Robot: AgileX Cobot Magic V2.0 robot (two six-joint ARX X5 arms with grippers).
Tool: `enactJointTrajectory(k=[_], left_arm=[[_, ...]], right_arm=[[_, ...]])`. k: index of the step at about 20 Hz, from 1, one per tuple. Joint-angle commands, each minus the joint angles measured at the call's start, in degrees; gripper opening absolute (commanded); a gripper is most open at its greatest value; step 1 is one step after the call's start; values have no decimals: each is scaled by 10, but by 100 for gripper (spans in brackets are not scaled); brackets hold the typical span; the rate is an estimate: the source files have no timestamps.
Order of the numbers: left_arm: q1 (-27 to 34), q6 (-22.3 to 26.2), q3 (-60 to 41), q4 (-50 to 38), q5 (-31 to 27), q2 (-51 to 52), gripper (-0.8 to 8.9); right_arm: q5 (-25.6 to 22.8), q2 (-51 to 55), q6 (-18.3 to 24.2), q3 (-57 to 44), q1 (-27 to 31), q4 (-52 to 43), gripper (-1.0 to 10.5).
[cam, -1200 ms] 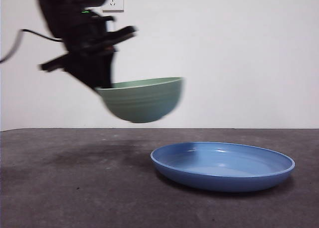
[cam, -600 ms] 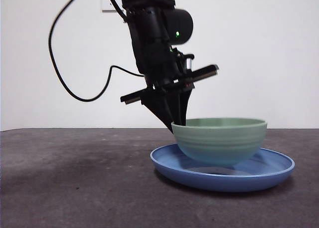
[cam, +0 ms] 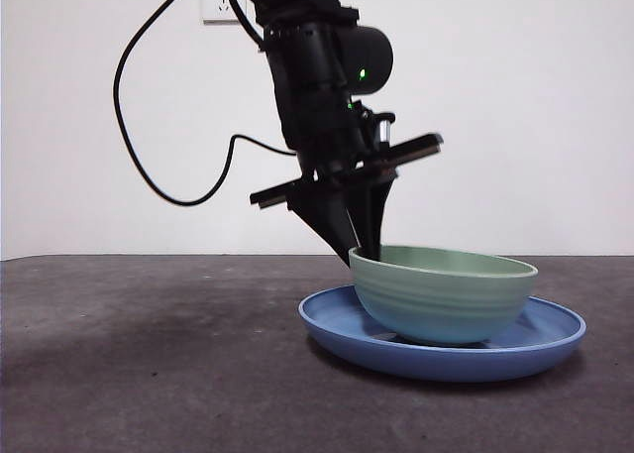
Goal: Place the green bowl on the blue plate
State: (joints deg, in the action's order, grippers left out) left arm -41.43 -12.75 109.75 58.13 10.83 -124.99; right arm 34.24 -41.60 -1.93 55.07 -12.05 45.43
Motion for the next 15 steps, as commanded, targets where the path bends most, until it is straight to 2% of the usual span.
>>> enactJointTrajectory(k=[1,3,8,15], left_arm=[[-4,17,50,30,2,-15,396],[-4,34,92,78,2,-14,510],[6,91,182,239,2,6,510],[20,115,137,251,2,188,510]], right_arm=[[-2,-1,-4,11,-2,-3,612],[-2,-1,-4,11,-2,-3,612],[-1,-1,-4,11,-2,-3,612],[1,-1,-4,11,-2,-4,612]])
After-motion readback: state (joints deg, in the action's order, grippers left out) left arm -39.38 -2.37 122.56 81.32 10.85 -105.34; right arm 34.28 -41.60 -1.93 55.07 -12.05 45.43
